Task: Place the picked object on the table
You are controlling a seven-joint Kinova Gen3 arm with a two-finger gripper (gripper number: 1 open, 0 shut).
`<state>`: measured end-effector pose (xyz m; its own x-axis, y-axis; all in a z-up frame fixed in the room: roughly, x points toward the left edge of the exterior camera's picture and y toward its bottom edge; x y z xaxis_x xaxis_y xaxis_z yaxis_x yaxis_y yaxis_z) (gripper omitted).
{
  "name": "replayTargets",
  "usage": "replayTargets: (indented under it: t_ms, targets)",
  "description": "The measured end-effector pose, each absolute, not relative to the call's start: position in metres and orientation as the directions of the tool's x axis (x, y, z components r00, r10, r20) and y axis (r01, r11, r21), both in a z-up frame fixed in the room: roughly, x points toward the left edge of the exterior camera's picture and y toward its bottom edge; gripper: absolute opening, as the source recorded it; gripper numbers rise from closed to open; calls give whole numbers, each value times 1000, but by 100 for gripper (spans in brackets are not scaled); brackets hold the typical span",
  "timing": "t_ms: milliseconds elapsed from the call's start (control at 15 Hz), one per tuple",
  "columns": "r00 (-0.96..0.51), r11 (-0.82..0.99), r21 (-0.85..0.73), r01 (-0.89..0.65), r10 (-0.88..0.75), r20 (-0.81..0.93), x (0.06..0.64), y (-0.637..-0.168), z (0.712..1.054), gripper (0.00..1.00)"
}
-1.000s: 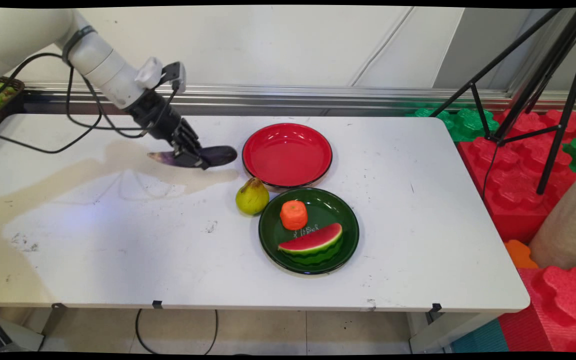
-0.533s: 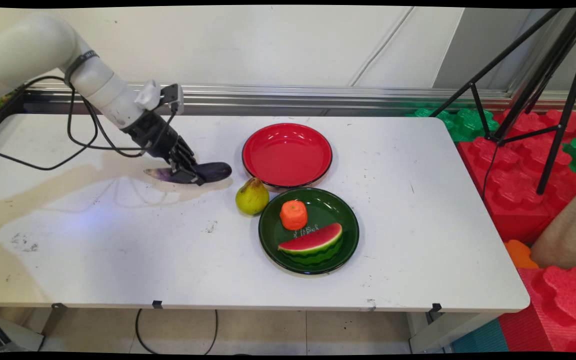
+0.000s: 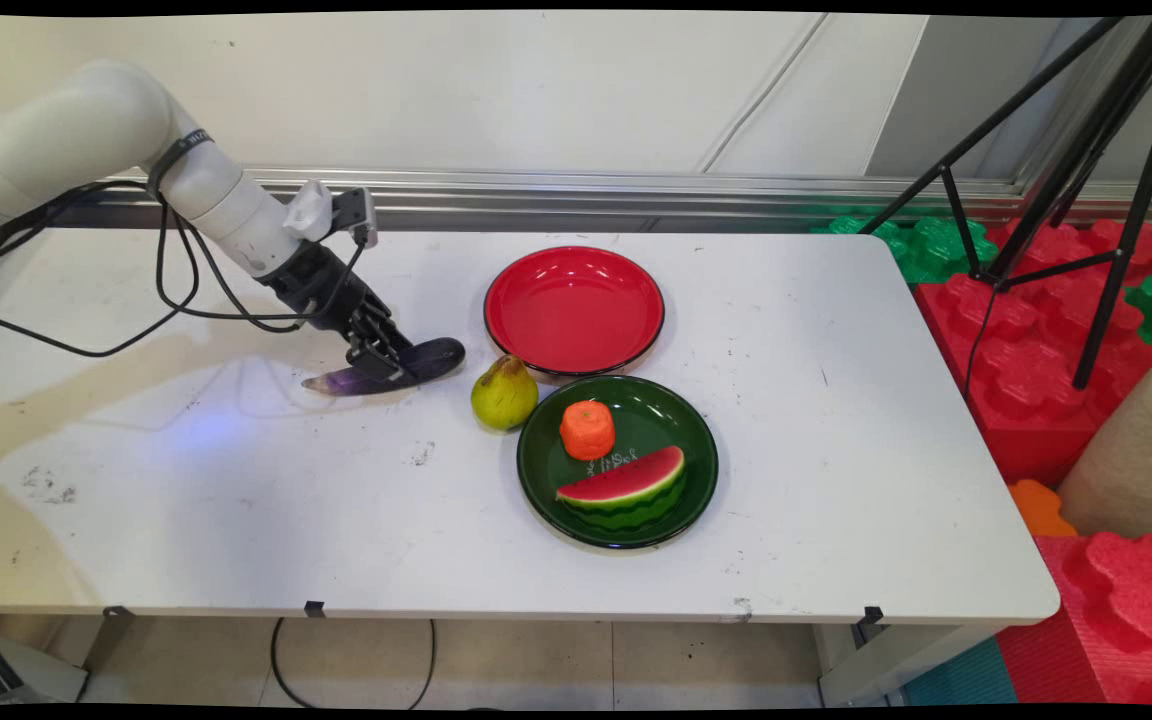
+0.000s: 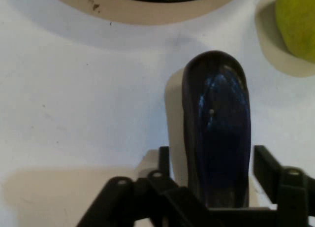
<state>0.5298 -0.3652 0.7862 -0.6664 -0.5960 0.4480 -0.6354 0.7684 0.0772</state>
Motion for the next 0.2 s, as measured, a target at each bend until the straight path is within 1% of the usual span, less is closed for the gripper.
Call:
replayTargets:
  t_ms: [200]
  targets:
    - [-664, 766, 72, -638, -596, 452, 531, -365, 786, 100]
